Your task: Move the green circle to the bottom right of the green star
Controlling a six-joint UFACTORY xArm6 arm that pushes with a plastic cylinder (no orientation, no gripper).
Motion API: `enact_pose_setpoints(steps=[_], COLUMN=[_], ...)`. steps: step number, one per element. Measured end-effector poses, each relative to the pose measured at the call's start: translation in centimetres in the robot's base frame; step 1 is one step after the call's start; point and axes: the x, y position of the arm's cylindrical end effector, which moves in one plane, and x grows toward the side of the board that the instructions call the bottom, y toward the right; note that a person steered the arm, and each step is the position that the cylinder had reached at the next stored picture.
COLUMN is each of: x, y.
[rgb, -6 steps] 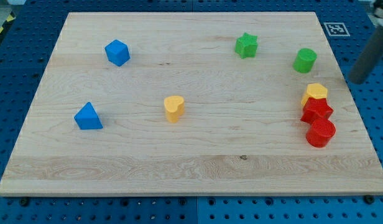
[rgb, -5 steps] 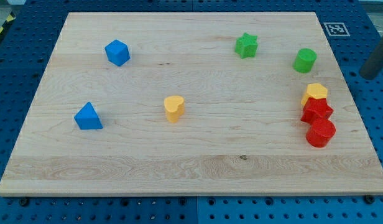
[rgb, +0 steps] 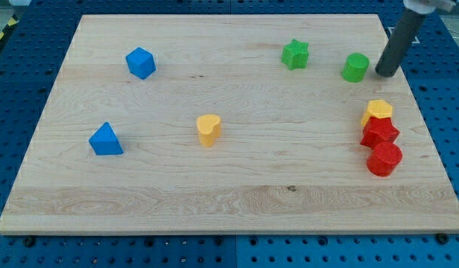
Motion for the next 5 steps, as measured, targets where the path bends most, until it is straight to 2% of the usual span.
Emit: enact_pose_setpoints(steps=[2,3,4,5], x=[-1.1,-1.1,-1.1,1.3], y=[-6.8,-7.5,-4.8,-1.3])
